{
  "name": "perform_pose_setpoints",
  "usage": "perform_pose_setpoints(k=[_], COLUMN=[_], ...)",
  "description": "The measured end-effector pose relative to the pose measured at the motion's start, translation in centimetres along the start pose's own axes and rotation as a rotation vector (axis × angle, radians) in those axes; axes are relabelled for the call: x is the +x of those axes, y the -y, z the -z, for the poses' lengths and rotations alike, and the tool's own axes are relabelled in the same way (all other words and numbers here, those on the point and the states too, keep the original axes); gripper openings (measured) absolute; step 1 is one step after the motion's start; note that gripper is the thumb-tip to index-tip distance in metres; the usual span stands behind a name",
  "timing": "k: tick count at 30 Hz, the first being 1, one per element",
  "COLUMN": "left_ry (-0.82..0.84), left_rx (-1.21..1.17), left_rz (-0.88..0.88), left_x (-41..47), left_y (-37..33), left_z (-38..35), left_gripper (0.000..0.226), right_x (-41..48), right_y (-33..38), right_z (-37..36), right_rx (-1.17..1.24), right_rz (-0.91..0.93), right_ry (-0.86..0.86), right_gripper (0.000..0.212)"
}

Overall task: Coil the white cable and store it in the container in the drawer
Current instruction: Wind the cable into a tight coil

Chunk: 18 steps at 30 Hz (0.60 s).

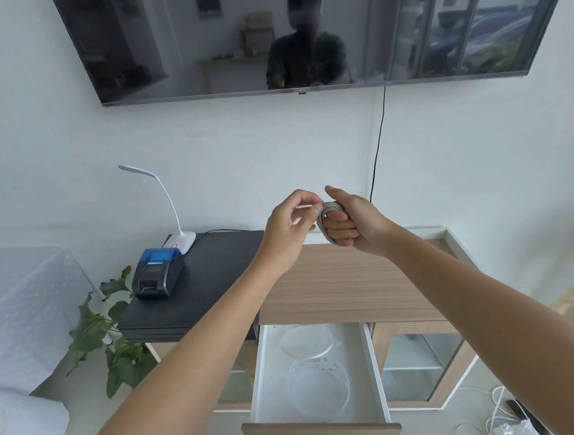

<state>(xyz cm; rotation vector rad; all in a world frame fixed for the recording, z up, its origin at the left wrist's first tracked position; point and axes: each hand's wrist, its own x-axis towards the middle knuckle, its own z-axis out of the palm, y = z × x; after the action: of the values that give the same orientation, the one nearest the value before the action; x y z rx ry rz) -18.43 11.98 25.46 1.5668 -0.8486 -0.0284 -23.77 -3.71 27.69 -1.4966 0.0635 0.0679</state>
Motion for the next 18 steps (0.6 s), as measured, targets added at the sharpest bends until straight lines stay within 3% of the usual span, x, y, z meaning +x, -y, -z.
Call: perform_pose_setpoints(k=[2, 4, 8, 13, 15, 18], left_ry=[0.061, 0.08, 0.09, 0.072, 0.049, -0.007], left_rx=[-0.185, -0.226, -0.239, -0.323, -0.373, -0.472], left_rz=[0.144, 0.206, 0.265, 0.38, 0.425, 0.523], left_x=[-0.1, 0.1, 0.1, -0.1, -0.1, -0.2], left_y=[-0.1, 0.0, 0.6, 1.7, 2.2, 3.2], left_z=[0.0, 0.2, 0.7, 1.1, 1.4, 2.3], left_gripper=[0.008, 0.009, 0.027, 0.023, 0.023, 0.022], right_x=[0.2, 0.4, 0.8, 1.9, 1.9, 1.7], right_y=[-0.2, -0.4, -0.8, -1.5, -1.9, -2.7], right_z=[0.0, -0.4, -1.6, -2.2, -1.9, -0.8], right_rx=[0.066, 0.071, -0.034, -0.28, -0.348, -0.226], right_rz=[-0.026, -0.039, -0.052, -0.007, 0.008, -0.011], right_ry=[0.018, -0.017, -0.249, -0.549, -0.481, -0.154], right_gripper=[0.059, 0.059, 0.06, 0.057, 0.059, 0.057])
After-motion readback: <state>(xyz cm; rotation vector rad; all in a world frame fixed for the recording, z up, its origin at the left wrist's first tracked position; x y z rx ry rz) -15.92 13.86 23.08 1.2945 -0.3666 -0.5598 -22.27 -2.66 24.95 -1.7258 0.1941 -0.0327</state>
